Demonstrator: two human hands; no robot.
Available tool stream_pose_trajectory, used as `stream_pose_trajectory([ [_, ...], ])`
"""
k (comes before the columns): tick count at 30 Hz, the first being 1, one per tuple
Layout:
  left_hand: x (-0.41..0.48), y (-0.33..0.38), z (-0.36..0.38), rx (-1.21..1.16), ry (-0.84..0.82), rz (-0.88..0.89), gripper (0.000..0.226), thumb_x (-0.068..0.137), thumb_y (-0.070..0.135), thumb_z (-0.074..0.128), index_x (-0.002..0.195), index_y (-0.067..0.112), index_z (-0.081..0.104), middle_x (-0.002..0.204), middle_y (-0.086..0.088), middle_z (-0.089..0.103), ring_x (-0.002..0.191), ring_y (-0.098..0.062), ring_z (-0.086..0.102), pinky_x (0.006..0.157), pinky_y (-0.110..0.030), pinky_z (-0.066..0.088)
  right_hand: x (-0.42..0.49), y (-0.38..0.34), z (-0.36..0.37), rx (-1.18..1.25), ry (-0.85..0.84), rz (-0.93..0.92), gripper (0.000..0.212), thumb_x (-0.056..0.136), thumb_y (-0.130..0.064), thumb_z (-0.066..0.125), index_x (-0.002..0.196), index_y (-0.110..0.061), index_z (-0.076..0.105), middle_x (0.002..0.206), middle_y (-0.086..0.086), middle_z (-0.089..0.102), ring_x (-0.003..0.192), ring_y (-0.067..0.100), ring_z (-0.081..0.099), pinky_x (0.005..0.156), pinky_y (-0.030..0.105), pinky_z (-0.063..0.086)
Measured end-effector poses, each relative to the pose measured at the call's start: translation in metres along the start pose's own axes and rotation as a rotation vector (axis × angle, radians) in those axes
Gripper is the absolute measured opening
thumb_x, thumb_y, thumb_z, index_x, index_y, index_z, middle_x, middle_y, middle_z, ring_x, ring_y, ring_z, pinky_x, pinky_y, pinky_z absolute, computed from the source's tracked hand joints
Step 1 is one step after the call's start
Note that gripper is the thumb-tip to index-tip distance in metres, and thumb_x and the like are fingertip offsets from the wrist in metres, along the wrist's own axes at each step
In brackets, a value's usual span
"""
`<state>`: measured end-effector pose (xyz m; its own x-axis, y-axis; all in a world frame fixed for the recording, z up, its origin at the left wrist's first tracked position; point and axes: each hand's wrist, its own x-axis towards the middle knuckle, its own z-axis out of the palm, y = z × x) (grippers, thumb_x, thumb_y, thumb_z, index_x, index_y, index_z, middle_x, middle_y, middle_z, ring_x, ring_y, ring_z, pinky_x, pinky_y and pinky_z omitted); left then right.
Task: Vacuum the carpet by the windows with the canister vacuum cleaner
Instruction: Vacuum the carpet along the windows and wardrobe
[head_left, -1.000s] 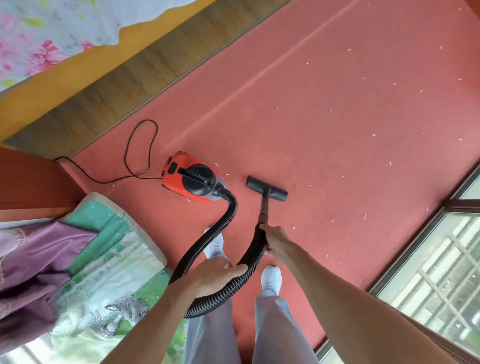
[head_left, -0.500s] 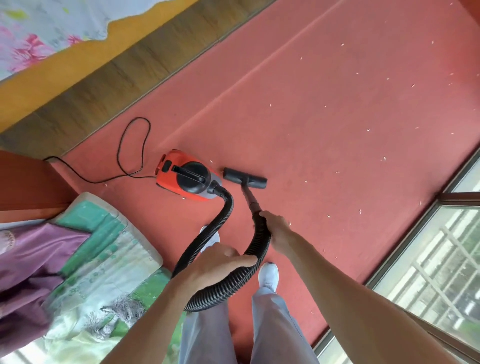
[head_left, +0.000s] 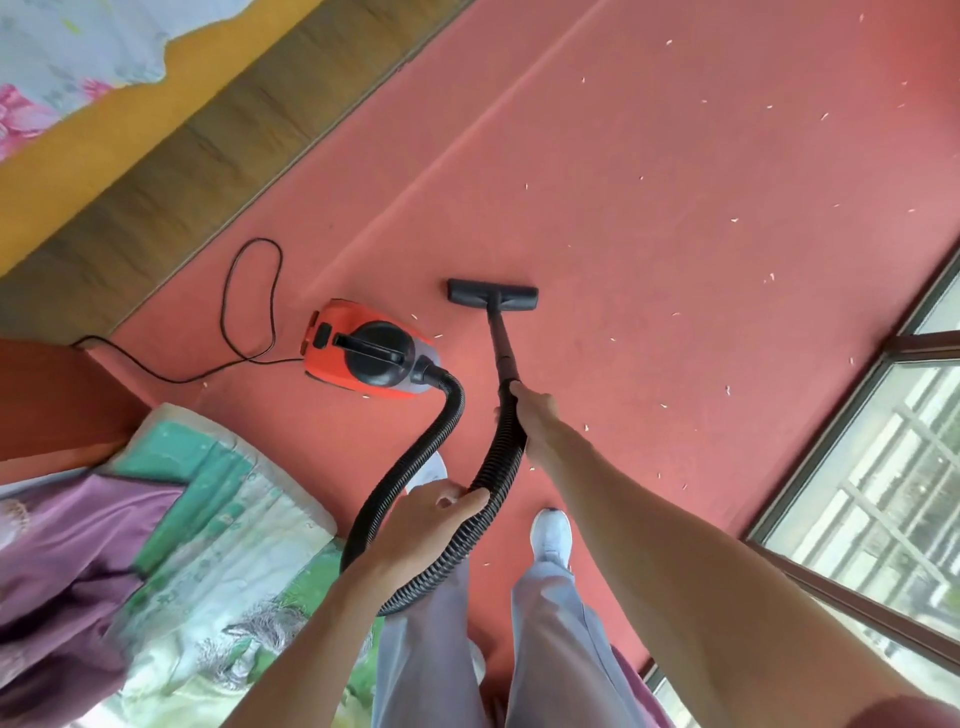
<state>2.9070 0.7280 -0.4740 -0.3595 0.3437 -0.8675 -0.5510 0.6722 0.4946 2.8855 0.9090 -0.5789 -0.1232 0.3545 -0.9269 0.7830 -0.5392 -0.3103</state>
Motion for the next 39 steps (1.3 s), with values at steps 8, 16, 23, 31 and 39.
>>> stream_pose_trajectory([
  [8, -0.002, 0.034, -0.036, -0.072, -0.226, 0.028, 0.03, 0.085, 0.037, 0.077, 0.093, 0.009, 0.073, 0.071, -0.014, 0.069, 0.064, -0.027, 0.066, 0.066, -0.038, 0.053, -0.026, 0.005, -0.033, 0.213, 0.186, 0.074, 0.015, 0.089, -0.014, 0.053, 0.093, -0.001, 0.06, 0.074, 0.017, 0.065, 0.056, 0.025, 0.058, 0.051, 0.027, 0.046],
  [16, 0.014, 0.044, -0.049, 0.153, -0.261, -0.009, 0.047, 0.071, 0.054, 0.075, 0.094, 0.014, 0.073, 0.074, -0.009, 0.075, 0.066, -0.023, 0.07, 0.073, -0.046, 0.058, -0.021, 0.01, -0.014, 0.385, 0.117, 0.129, 0.015, 0.093, -0.009, 0.054, 0.084, 0.001, 0.06, 0.069, 0.013, 0.06, 0.05, 0.022, 0.055, 0.044, 0.025, 0.045],
  [23, 0.022, 0.031, -0.052, 0.035, -0.161, 0.033, 0.038, 0.08, 0.045, 0.075, 0.095, 0.011, 0.071, 0.072, -0.016, 0.07, 0.059, -0.023, 0.066, 0.058, -0.032, 0.05, 0.003, -0.012, 0.001, 0.244, 0.095, 0.098, 0.023, 0.088, -0.021, 0.064, 0.1, -0.002, 0.067, 0.093, 0.017, 0.071, 0.066, 0.025, 0.063, 0.054, 0.026, 0.048],
  [31, 0.011, 0.043, -0.071, -0.16, -0.468, -0.187, 0.06, 0.074, 0.04, 0.084, 0.103, -0.006, 0.059, 0.08, -0.021, 0.059, 0.061, -0.03, 0.067, 0.06, -0.036, 0.052, -0.02, 0.0, -0.011, 0.071, 0.046, 0.148, 0.032, 0.08, -0.029, 0.059, 0.101, -0.006, 0.066, 0.085, 0.012, 0.068, 0.063, 0.023, 0.061, 0.055, 0.024, 0.046],
  [39, 0.023, 0.041, -0.047, -0.068, -0.319, -0.078, 0.038, 0.087, 0.042, 0.073, 0.075, 0.007, 0.062, 0.066, -0.015, 0.064, 0.052, -0.027, 0.062, 0.058, -0.038, 0.054, 0.018, -0.005, 0.001, -0.11, 0.039, 0.158, 0.021, 0.087, -0.024, 0.062, 0.1, -0.007, 0.063, 0.082, 0.013, 0.063, 0.059, 0.023, 0.059, 0.048, 0.021, 0.045],
])
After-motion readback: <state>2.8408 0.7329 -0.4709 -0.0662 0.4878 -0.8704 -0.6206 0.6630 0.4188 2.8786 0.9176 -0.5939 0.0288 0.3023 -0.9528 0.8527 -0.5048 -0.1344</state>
